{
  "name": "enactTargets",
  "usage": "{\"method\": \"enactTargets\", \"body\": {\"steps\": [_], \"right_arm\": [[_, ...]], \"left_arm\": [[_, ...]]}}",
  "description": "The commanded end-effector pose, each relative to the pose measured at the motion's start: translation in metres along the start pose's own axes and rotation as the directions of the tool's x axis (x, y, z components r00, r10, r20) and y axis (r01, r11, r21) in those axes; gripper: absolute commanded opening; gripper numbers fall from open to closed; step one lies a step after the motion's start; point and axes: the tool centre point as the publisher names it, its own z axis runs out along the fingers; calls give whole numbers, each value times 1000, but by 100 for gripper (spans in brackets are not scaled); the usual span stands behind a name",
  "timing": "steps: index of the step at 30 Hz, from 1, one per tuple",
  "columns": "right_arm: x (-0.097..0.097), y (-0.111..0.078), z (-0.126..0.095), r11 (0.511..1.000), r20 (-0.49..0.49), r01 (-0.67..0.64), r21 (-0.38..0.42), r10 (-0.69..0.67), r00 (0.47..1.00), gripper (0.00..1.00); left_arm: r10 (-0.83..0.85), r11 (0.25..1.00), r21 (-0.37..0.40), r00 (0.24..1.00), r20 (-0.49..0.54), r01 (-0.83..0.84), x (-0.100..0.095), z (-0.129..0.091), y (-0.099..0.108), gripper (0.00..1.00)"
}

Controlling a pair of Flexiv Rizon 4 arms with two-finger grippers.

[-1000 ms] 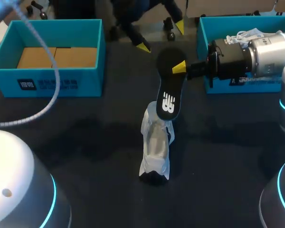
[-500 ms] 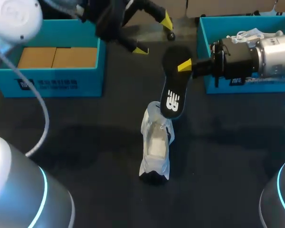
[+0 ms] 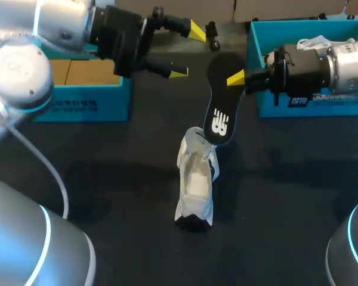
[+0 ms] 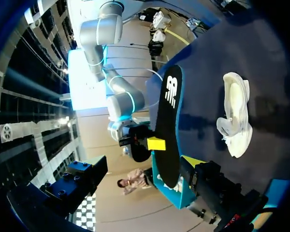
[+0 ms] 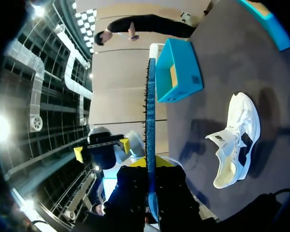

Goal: Take the shoe out of the shoebox, open the shoe tongue, remove and reinsert the insole, then place the shoe into the shoebox

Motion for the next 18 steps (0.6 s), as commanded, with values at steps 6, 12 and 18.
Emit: {"method": "enactTargets", "body": {"steps": [6,12,18], "right_arm": [[6,-2,-9,1000,12,-17,-16,17,1000,0],[19,2,-11,999,-3,-12,-35,12,1000,0],[26,6,-1,999,-14,-10,-33,10,1000,0]], "left_arm": [[2,1000,2,985,172,-2,23,-1,-4,100],[29,999,-22,973,230,-24,29,6,0,100],[4,1000,-21,968,250,2,31,19,8,100]]}}
